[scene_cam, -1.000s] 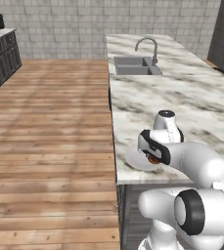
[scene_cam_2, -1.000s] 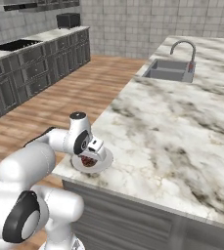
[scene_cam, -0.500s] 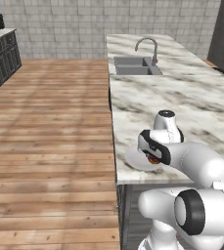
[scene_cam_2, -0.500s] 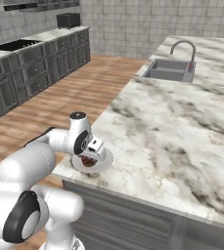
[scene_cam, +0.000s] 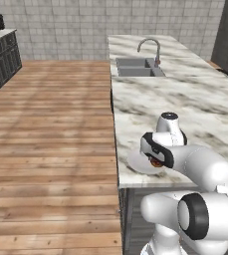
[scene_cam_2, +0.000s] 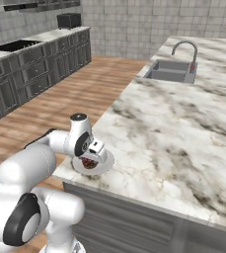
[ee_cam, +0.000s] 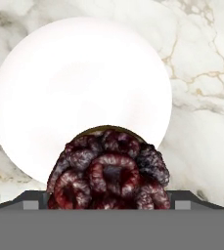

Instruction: Take the baked cake out of the oven and place it on the plate for cooling. Then close the oven door.

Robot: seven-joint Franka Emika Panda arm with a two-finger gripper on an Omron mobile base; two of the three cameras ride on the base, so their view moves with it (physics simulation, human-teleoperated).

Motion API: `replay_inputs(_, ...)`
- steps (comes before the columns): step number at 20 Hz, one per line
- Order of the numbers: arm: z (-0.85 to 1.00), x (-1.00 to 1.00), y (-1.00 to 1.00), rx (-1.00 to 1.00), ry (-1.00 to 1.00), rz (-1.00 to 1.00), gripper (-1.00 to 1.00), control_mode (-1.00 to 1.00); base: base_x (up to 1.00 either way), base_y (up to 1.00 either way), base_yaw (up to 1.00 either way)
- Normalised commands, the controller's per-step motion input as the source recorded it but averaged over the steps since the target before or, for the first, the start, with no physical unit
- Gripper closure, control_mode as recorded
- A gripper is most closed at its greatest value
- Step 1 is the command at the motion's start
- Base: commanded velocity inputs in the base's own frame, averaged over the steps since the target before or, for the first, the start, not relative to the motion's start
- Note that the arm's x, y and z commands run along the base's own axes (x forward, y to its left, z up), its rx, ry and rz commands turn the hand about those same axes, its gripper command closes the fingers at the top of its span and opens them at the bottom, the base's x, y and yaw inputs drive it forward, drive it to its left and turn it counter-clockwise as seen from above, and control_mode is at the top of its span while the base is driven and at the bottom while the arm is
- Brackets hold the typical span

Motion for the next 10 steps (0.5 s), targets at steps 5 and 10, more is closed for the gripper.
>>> replay_inputs(5, 0.0, 0.0, 0.0, 0.0, 0.0, 0.0, 1.0, -1.0, 0.0, 0.0, 0.0)
replay_inputs(10, 0.0, -0.02, 0.0, 0.0, 0.0, 0.0, 1.0, -1.0, 0.0, 0.0, 0.0)
